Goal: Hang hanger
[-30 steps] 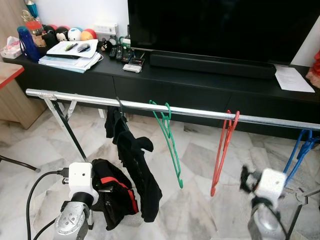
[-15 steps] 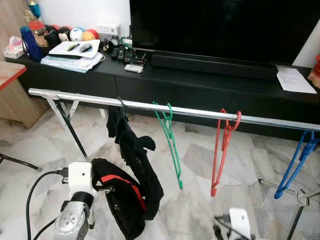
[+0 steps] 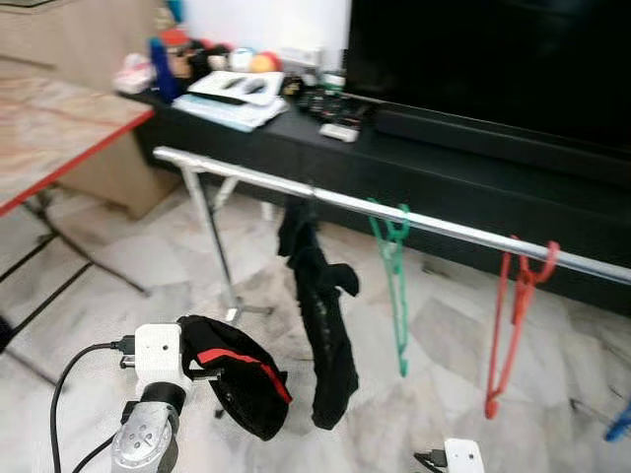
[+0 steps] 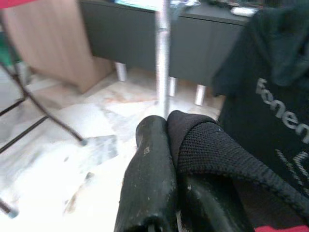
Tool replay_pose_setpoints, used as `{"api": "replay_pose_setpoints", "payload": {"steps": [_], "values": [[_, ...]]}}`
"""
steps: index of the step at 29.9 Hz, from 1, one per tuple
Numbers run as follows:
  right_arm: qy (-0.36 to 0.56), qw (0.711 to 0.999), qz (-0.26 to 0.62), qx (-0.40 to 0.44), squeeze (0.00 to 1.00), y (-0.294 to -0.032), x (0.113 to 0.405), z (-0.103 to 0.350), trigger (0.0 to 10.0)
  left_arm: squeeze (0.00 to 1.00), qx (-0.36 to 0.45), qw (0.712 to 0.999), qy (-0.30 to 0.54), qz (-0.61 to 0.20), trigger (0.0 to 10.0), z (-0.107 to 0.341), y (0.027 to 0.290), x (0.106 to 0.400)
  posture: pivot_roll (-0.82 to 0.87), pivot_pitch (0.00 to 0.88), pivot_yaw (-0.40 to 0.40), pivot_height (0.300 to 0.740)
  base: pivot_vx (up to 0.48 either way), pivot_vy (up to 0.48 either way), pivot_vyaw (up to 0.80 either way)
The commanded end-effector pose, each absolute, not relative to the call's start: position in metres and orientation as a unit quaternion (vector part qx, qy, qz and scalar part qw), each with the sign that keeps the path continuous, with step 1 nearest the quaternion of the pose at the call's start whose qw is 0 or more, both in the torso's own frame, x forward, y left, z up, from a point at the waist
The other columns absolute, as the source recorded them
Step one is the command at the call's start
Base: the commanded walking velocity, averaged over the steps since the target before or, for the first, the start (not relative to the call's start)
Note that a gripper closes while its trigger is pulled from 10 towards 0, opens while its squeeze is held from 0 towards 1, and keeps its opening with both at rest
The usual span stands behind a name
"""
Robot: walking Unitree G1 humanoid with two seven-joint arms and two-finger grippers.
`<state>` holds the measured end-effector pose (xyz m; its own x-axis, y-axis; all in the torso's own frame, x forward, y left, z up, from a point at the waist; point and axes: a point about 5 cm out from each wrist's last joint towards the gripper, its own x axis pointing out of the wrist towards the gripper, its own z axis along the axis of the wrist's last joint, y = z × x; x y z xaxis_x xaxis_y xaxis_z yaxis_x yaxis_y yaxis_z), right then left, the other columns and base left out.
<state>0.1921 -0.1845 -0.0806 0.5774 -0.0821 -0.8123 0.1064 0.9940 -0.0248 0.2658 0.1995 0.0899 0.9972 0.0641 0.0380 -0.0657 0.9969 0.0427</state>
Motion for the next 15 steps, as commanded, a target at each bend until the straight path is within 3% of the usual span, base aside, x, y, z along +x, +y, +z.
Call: {"api": "replay_pose_setpoints", "payload": {"steps": [1,13,15], "values": [[0.468,0.882,-0.055,0.015,0.0,-0.182,0.188,-0.083,10.0,0.0,0.028,0.998,-0.037,0.031,10.0,0.098,0.199,0.266,0.05,0.151,-0.037,0.74,0.0,0.0,0.8],[0.474,0.879,-0.046,0.015,0.0,-0.168,0.189,-0.085,10.0,0.0,0.024,0.998,-0.039,0.042,10.0,0.098,0.198,0.265,0.06,0.156,-0.044,0.74,0.0,0.0,0.8],[0.476,0.878,-0.052,0.025,0.0,-0.169,0.188,-0.085,10.0,0.0,0.023,0.998,-0.039,0.043,10.0,0.098,0.198,0.265,0.06,0.156,-0.046,0.74,0.0,0.0,0.27]]}}
